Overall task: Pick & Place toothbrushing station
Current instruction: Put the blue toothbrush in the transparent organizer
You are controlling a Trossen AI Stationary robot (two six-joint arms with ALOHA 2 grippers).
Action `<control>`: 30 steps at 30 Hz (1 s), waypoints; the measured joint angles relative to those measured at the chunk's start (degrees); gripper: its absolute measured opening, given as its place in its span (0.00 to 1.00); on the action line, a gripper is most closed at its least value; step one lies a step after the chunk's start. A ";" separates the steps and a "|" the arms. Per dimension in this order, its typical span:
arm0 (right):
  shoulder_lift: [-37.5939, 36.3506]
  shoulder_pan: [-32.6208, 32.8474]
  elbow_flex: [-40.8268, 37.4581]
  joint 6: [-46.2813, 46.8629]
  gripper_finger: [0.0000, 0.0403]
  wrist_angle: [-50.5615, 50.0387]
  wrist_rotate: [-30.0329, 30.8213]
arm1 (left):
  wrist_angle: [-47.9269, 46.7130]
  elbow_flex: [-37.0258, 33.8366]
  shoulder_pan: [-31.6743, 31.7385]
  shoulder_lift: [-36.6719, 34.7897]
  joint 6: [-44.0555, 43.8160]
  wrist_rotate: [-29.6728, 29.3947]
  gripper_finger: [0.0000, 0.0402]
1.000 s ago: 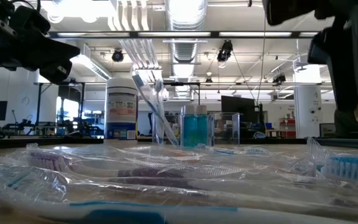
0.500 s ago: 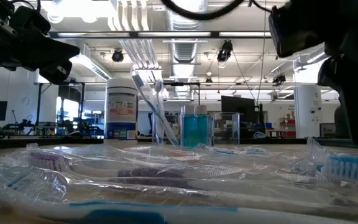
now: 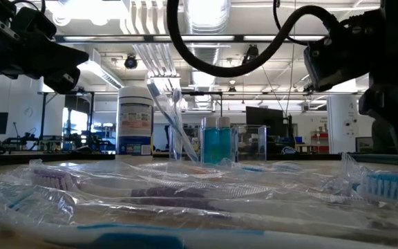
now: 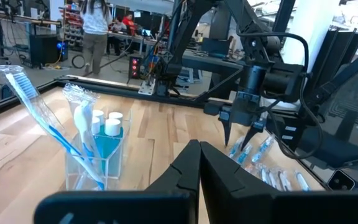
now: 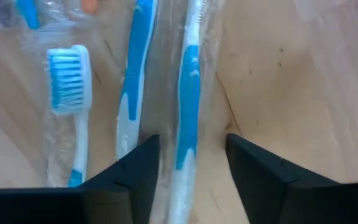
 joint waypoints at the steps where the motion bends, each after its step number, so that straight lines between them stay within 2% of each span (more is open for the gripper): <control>1: -0.18 -0.04 -0.03 -0.02 0.41 -0.22 0.03 | 0.02 0.00 0.00 0.00 0.01 0.00 0.02; 7: -1.80 0.03 -0.56 -2.22 0.14 -1.95 0.05 | 0.01 0.00 0.00 0.00 0.01 -0.01 0.02; 10: -3.06 0.03 -0.72 -2.65 0.05 -2.00 0.21 | 0.00 0.00 0.00 0.00 0.01 0.00 0.02; 17: -5.10 0.04 -0.56 -3.50 0.04 -2.62 0.96 | 0.01 0.00 0.00 0.00 0.03 -0.02 0.02; 23: -8.55 0.48 -0.94 -3.76 0.04 -3.51 3.87 | 0.02 -0.02 0.00 0.00 0.06 -0.02 0.02; 26: -11.29 1.10 -1.26 -3.13 0.04 -4.76 6.93 | 0.04 -0.02 0.01 0.02 0.08 -0.02 0.02; 30: -16.62 2.90 -1.92 -2.92 0.04 -5.04 15.81 | 0.06 -0.02 0.00 0.02 0.08 -0.04 0.02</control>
